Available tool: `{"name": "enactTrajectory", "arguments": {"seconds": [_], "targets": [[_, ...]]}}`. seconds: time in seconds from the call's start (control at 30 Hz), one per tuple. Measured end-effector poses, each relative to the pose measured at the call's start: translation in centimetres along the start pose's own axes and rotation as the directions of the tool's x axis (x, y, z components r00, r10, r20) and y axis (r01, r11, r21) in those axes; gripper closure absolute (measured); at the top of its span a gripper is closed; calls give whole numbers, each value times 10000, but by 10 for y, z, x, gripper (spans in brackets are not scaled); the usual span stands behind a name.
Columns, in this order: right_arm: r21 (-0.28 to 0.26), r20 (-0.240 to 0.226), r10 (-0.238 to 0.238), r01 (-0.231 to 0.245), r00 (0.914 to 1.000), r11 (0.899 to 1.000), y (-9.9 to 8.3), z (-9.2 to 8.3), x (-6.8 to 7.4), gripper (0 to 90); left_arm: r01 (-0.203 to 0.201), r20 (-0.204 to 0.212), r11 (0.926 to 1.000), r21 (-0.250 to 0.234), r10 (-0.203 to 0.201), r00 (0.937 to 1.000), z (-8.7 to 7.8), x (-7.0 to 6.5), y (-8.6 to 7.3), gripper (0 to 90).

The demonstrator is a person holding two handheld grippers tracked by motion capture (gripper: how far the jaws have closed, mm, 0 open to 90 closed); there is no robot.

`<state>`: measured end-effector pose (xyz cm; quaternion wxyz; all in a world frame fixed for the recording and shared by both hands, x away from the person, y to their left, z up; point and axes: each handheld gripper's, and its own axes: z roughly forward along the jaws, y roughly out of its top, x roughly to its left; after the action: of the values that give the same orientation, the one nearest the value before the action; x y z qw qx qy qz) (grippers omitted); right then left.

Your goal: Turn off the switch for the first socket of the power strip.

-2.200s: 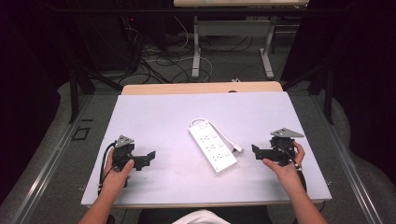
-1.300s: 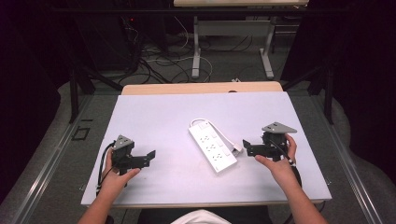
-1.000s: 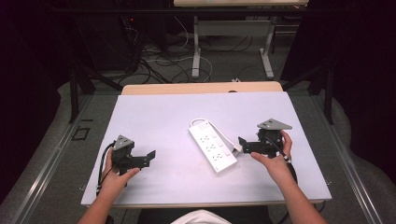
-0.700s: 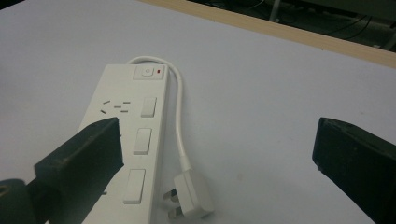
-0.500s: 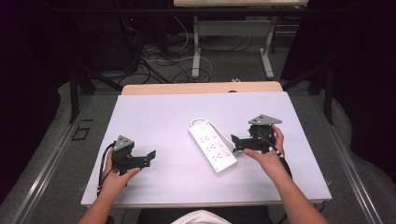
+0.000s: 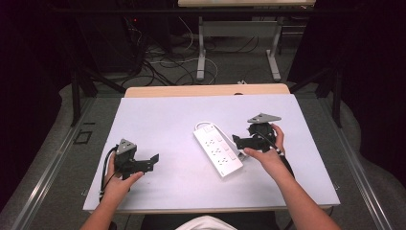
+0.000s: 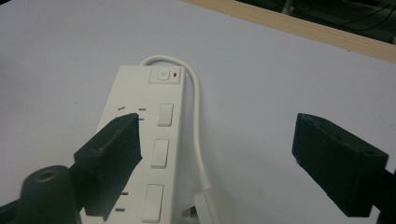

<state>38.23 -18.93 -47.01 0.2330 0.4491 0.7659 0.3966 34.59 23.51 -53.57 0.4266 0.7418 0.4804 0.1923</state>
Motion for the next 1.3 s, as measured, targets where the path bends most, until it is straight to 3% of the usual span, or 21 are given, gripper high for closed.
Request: {"name": "enactTrajectory", "arguments": {"seconds": [0.37, 0.97, 1.3], "targets": [[111, -139, -106, 107, 9998, 9999, 11, 9, 5, 168, -24, -210, 10000, -44, 23, 9998, 1, 1, -1, 8], [193, -345, -701, 708, 9969, 9973, 28, 32, 18, 307, 16, -116, 10000, -58, -17, 9999, 0, 2, 0, 10], [340, -381, -357, 370, 9986, 9987, 31, 42, 21, 365, 16, -76, 10000, -61, -16, 10000, 0, 2, 0, 13]]}}
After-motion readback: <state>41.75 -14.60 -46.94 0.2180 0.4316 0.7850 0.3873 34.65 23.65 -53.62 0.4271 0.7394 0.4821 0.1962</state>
